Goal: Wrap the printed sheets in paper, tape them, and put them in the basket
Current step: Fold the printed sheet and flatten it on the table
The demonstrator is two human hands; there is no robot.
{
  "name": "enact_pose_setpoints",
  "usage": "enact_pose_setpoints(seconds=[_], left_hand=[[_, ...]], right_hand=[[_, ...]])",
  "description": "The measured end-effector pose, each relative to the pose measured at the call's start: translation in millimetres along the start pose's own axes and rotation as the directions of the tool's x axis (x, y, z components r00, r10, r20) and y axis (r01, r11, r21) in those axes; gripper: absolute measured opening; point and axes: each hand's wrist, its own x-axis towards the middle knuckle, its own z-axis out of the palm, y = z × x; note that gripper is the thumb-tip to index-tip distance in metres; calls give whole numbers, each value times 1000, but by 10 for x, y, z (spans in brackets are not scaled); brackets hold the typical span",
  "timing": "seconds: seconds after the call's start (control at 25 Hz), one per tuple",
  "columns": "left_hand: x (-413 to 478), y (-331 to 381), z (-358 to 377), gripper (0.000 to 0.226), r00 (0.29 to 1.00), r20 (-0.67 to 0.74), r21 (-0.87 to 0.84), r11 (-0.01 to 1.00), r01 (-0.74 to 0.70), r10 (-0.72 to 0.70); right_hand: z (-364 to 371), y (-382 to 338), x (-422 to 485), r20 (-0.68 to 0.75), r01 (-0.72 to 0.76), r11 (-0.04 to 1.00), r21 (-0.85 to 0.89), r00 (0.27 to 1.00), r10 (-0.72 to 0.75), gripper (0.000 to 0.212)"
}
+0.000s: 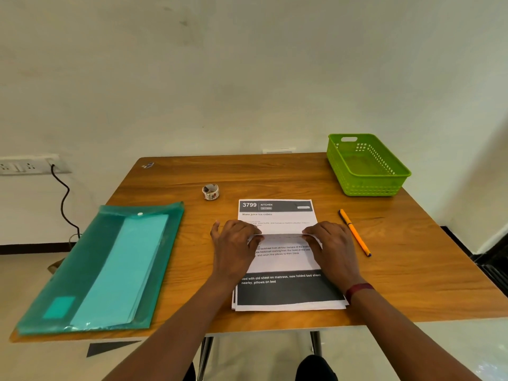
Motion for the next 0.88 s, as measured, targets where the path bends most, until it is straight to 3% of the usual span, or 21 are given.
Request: enact_pose_setpoints(seconds=[0.28, 0.48, 0.56, 0.68, 0.88], left_hand=[[-100, -34, 22, 21, 998, 19, 41, 997, -67, 66], [-174, -104, 107, 23, 974, 222, 77, 996, -50, 32], [-146, -60, 79, 30, 929, 369, 93, 995, -21, -15], [-119, -20, 61, 51, 856, 514, 85, 996, 0, -44], [-131, -6, 73, 75, 777, 629, 236, 959, -158, -27]], right_hand=[[-20, -11, -110, 29, 11, 1000, 9, 1000, -12, 18], [-51, -89, -121, 215, -67, 998, -20, 974, 69, 24], [-81, -131, -110, 305, -96, 994, -48, 947, 106, 29], [-70, -143, -108, 397, -79, 992, -99, 911, 113, 43], [-54, -162, -112, 517, -9, 975, -221, 847, 124, 90]])
